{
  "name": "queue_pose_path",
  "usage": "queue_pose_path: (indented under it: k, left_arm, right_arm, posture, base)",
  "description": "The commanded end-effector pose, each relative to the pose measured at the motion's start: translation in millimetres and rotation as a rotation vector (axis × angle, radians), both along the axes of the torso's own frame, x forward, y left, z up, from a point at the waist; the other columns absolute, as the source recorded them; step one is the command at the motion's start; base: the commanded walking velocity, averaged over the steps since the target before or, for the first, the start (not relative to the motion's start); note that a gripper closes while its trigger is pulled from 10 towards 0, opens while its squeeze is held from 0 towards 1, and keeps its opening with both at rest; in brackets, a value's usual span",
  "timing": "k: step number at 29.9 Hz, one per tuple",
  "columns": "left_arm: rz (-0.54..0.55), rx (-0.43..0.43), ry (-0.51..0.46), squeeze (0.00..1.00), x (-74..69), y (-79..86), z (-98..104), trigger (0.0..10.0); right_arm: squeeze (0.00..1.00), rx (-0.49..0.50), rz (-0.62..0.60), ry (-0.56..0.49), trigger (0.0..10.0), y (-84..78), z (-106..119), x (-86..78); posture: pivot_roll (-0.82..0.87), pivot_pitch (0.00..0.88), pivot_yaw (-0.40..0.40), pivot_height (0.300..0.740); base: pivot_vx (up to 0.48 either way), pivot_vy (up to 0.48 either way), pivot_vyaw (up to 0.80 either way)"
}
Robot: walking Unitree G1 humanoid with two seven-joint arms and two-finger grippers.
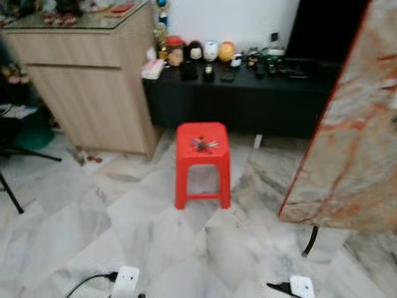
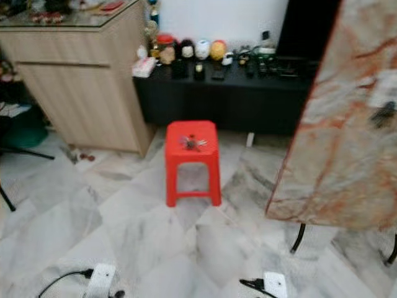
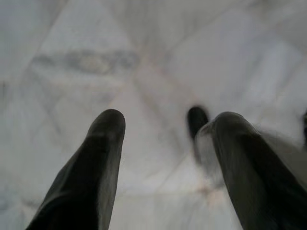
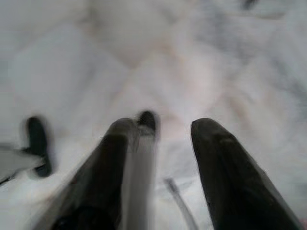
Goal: Hang keys on a hook
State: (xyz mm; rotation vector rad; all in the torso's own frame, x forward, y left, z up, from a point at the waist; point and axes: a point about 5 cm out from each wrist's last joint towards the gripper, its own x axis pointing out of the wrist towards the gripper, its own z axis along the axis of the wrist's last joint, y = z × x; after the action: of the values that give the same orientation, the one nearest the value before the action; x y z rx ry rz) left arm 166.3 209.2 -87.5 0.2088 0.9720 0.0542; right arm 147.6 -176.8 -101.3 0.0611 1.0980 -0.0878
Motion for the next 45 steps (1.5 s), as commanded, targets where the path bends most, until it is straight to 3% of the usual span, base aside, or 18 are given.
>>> queue_pose_path:
  k: [1, 10, 35, 45]
  left_arm:
    - [0.005, -0.015, 0.003, 0.0, 0.3, -5.6, -1.0, 10.0]
    - [0.016, -0.014, 0.006, 0.0, -1.4, -4.0, -1.5, 10.0]
    - [0.033, -0.049, -0.006, 0.0, -1.5, -2.8, -1.1, 10.0]
    - [0.023, -0.044, -0.016, 0.0, 0.4, -3.4, -0.2, 10.0]
  right_arm:
    - [0.0, -0.025, -0.015, -0.001, 10.0, -11.4, 0.6, -1.9]
    - [0.0, -0.024, -0.011, -0.002, 10.0, -11.5, 0.8, -1.4]
    - [0.0, -0.049, 0.018, 0.0, 10.0, -11.0, 0.8, -1.2]
    - [0.0, -0.033, -0.027, -0.008, 10.0, -10.4, 0.5, -2.3]
  posture:
    - [-0.06, 0.04, -0.029, 0.74]
    - [-0.06, 0.045, -0.033, 0.74]
    - [-0.06, 0.03, -0.028, 0.74]
    - [-0.06, 0.014, -0.022, 0.74]
  base:
    - [0.0, 0.465, 0.0]
    - [0.0, 0.386, 0.0]
    - [0.0, 0.0, 0.0]
    - [0.154, 0.0, 0.46]
